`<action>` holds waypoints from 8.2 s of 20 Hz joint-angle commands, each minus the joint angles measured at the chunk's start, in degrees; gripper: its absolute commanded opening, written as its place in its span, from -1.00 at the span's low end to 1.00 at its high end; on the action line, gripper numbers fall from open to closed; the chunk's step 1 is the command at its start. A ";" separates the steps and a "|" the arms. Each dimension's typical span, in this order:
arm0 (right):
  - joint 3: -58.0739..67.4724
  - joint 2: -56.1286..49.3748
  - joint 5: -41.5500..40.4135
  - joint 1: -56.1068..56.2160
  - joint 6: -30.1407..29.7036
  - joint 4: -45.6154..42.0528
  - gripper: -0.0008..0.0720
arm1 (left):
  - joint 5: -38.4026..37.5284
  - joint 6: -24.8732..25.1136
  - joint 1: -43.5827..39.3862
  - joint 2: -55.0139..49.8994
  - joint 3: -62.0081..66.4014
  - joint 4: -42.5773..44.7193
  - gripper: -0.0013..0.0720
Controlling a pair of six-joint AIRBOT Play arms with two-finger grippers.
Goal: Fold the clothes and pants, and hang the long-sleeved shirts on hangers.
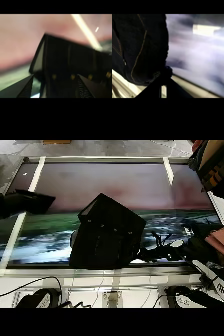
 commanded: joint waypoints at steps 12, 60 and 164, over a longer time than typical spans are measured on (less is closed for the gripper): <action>3.63 0.02 0.66 0.04 -12.20 18.36 -0.88 | -15.69 -1.75 0.26 -3.98 -21.99 11.41 0.44; 43.17 28.65 -7.85 8.85 29.59 -8.72 -0.88 | 4.57 2.82 11.58 14.82 -3.50 -10.38 -0.91; 74.58 22.14 24.30 -84.06 40.19 -59.30 -0.64 | 13.49 -9.60 3.41 7.85 -2.64 1.40 -0.90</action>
